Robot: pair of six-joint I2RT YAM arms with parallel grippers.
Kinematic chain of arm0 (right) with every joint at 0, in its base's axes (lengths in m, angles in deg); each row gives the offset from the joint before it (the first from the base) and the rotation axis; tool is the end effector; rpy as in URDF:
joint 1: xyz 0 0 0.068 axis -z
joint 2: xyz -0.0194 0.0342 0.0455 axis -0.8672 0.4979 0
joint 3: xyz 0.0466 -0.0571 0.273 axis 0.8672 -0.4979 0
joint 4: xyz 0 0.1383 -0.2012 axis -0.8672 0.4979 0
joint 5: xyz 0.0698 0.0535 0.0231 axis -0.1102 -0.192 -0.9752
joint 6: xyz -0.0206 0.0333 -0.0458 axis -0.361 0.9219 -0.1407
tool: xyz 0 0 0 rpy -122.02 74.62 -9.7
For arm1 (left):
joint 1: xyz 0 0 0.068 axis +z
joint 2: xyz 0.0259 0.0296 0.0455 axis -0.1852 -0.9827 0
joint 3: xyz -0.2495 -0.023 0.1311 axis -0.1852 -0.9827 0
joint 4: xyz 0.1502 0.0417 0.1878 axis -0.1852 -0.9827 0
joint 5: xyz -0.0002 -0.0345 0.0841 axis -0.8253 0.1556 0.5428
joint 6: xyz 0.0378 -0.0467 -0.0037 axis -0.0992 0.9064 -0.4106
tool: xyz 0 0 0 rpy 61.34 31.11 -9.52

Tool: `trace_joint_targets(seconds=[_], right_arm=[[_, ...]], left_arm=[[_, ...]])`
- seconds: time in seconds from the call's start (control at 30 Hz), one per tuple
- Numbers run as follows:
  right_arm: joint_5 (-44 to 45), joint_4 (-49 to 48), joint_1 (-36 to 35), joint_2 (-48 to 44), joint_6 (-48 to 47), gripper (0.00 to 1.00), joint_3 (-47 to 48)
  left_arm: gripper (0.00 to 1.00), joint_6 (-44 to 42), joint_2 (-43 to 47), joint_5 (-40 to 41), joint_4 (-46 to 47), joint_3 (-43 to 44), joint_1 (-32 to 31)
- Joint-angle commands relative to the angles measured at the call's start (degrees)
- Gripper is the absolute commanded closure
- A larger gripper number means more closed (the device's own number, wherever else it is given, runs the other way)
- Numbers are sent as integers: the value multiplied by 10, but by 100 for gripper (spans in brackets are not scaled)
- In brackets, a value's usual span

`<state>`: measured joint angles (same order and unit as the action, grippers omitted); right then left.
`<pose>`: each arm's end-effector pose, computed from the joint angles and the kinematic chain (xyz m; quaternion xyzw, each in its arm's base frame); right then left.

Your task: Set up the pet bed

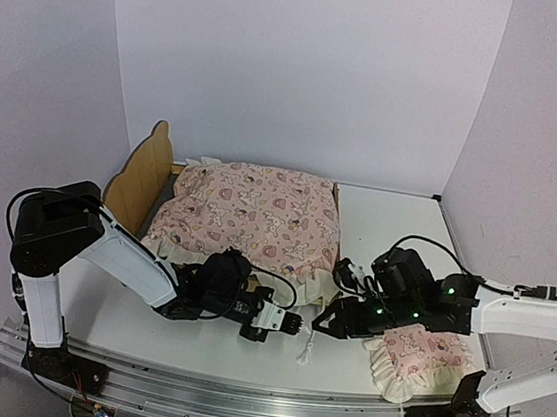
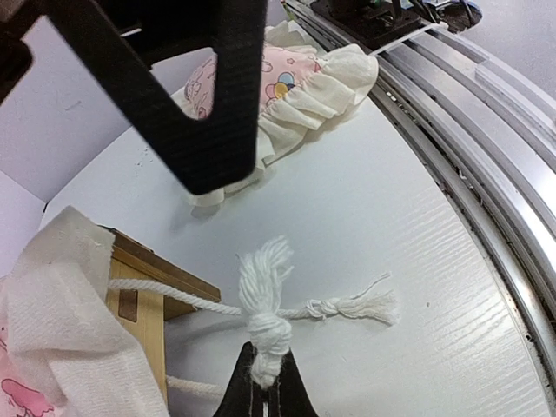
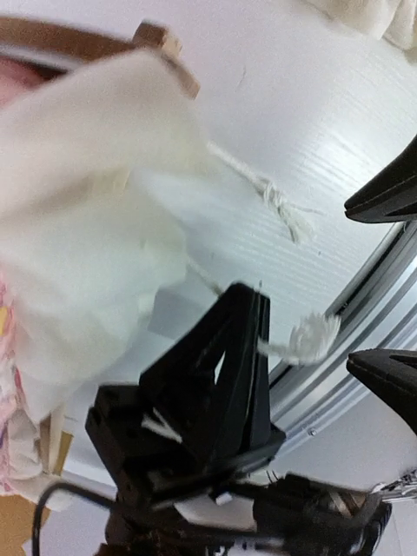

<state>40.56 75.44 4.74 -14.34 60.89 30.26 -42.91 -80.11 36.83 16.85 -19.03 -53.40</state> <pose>0.1293 0.2010 0.2310 -0.1738 0.8997 0.3400 0.2114 0.1475 -0.3450 0.1566 0.7368 0.3892 -0.2596 0.4881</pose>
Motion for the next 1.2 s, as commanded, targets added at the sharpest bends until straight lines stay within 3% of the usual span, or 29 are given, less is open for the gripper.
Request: trace_joint_targets(seconds=[0.0,0.17,0.43,0.67,0.83,1.17], right_arm=[[112,38,5,-22,60,49,-41],[133,9,-3,22,67,49,-43],[82,-165,-10,-14,47,45,-124],[150,-167,-27,28,130,48,-146],[215,-167,-101,110,112,49,-106],[234,-171,-116,210,106,52,-65]], left_arm=[[100,44,36,14,-5,6,0],[100,77,40,21,-16,21,1],[100,162,25,7,-25,43,0],[100,247,2,27,-15,61,0],[100,272,2,56,-14,64,0],[100,271,18,69,-12,49,1]])
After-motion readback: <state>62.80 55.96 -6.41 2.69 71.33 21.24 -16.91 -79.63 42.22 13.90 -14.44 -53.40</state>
